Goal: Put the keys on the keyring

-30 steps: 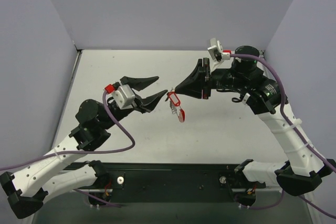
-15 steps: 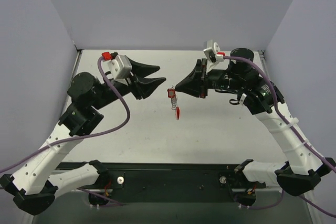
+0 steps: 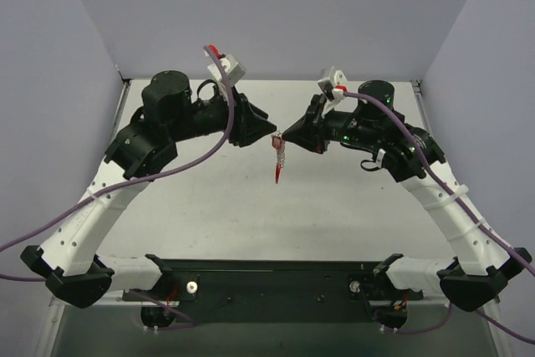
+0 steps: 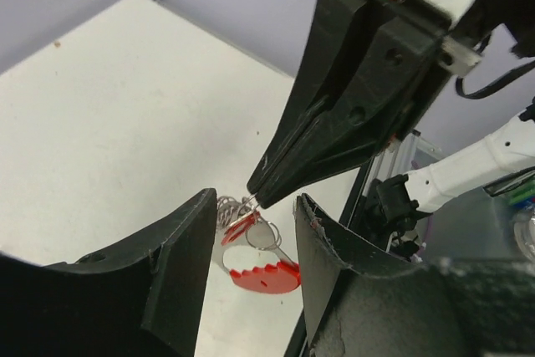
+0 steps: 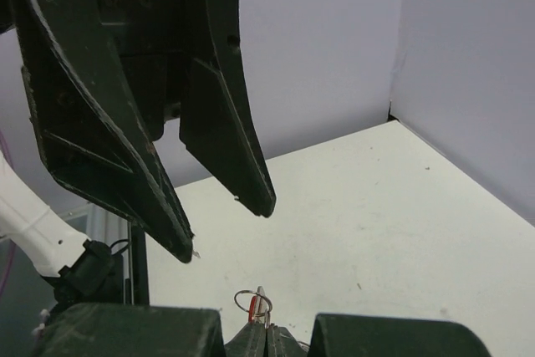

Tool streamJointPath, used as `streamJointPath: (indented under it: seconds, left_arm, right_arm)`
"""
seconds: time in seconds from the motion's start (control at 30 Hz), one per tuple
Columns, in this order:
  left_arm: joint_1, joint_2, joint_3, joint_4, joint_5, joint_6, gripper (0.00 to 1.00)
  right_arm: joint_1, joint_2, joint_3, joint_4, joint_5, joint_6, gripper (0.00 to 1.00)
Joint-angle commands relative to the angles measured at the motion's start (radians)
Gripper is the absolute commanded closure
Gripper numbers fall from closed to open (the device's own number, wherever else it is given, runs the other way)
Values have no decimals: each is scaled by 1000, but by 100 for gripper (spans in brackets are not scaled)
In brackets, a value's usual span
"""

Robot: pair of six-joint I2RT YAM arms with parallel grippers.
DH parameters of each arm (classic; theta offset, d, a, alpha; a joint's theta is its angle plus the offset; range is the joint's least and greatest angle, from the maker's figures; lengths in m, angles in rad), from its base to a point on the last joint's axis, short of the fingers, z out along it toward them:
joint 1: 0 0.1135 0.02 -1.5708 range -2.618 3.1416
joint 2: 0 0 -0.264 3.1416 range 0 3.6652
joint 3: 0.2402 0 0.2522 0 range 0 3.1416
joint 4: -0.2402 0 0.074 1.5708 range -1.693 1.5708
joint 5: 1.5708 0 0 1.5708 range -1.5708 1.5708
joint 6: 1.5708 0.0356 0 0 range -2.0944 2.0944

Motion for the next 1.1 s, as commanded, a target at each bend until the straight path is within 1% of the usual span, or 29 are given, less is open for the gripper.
streamJointPath:
  seconds: [0.0,0.2,0.23,0.3,0.47,0.5,0.53,0.63,0.67,0.73,0.83,0.87,1.07]
  left_arm:
    - [15,54,57,-139,-13,-53,48]
    - [17,115,66,-144,16,-59,48]
    - [17,124,63,-139,16,-68,49]
    - [17,131,57,-118,11,-73,55]
    - [20,120,34,-96,-16,-70,58]
    - [20,118,33,-93,-20,-70,62]
    - [20,120,33,-91,-24,-71,70]
    - [22,123,30,-96,-24,-65,79]
    - [23,125,27,-98,-24,-62,85]
    - [25,126,22,-94,-24,-60,86]
    - [29,118,5,-82,-27,-63,95]
    - [31,118,4,-81,-30,-65,99]
    - [48,100,-21,-59,-36,-71,100]
  right_arm:
    - [1,11,2,42,44,-28,100]
    - [0,37,12,19,57,-37,100]
    - [0,40,14,16,59,-37,100]
    - [0,45,14,16,57,-40,100]
    - [0,48,15,12,51,-40,100]
    - [0,50,15,12,50,-40,100]
    - [0,50,15,10,50,-40,100]
    - [1,48,17,13,50,-38,100]
    - [0,47,17,13,50,-38,100]
    - [0,43,17,13,44,-37,100]
    - [0,34,15,16,41,-35,100]
    - [0,31,11,22,42,-34,100]
    - [1,-12,-15,79,27,-5,100]
